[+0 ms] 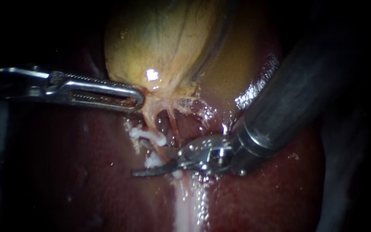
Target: Go to the cutting position left tube
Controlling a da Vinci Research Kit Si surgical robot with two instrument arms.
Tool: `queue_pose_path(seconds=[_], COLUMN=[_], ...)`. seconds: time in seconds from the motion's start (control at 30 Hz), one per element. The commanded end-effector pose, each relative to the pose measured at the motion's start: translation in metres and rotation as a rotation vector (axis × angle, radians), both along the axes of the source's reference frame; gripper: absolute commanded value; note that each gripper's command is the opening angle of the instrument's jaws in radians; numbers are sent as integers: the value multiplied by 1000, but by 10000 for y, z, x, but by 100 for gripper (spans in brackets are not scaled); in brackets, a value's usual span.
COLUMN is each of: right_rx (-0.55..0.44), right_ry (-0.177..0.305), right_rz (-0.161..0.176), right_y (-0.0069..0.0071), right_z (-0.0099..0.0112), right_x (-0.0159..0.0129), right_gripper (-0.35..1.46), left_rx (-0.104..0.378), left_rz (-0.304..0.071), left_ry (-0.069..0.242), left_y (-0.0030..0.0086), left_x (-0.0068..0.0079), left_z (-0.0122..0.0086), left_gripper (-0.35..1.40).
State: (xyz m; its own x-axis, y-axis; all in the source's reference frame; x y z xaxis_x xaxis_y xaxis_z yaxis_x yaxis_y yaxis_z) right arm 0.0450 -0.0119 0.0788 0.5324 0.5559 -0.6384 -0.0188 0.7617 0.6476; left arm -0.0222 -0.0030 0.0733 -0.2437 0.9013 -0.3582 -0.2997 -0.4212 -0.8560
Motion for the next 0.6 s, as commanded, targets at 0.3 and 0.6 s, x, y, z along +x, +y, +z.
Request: queue_pose_path(seconds=[0.3,0.6], right_rx=[7,7], right_ry=[21,31], right_rz=[6,9], right_y=[4,7], right_z=[3,6], right_x=[19,27], right_gripper=[143,143], left_rx=[0,0], left_rz=[0,0], left_ry=[0,0], left_y=[0,0], left_x=[0,-1], left_z=[0,0], left_gripper=[-35,-35])
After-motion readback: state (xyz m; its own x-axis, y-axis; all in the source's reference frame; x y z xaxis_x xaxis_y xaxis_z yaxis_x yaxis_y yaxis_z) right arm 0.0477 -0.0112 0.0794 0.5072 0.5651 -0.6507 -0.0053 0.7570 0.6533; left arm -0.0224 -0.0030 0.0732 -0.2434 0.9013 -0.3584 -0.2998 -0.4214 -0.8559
